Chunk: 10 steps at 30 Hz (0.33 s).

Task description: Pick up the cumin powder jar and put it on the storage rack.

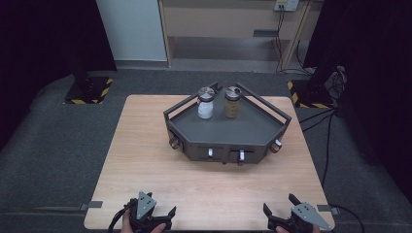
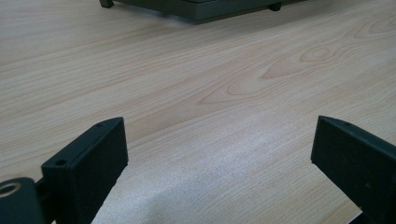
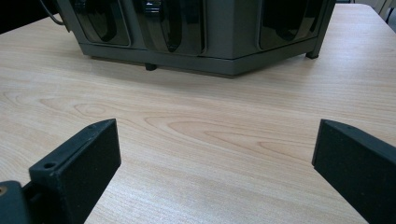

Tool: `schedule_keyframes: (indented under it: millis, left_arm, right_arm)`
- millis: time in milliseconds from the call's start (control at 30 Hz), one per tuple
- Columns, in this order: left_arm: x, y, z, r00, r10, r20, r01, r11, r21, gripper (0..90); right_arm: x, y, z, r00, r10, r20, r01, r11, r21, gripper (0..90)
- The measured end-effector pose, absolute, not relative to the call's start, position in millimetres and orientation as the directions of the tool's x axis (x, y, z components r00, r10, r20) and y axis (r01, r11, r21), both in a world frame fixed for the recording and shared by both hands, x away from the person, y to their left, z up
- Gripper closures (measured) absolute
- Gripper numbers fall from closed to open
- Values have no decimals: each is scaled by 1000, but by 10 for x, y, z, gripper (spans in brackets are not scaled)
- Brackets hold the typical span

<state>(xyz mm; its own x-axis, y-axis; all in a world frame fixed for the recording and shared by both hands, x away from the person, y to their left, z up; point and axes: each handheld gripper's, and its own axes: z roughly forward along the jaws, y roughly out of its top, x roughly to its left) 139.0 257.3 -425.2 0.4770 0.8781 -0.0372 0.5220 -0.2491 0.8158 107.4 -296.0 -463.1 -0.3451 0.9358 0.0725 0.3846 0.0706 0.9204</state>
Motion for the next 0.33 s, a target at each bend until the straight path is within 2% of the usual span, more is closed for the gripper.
schedule_keyframes:
  millis: [333]
  left_arm:
    - [1368, 2581, -4256, 464, 885, -34, 515, -238, 824, 29]
  right_arm:
    - [1054, -2960, -4625, -341, 937, 73, 382, 68, 922, 12]
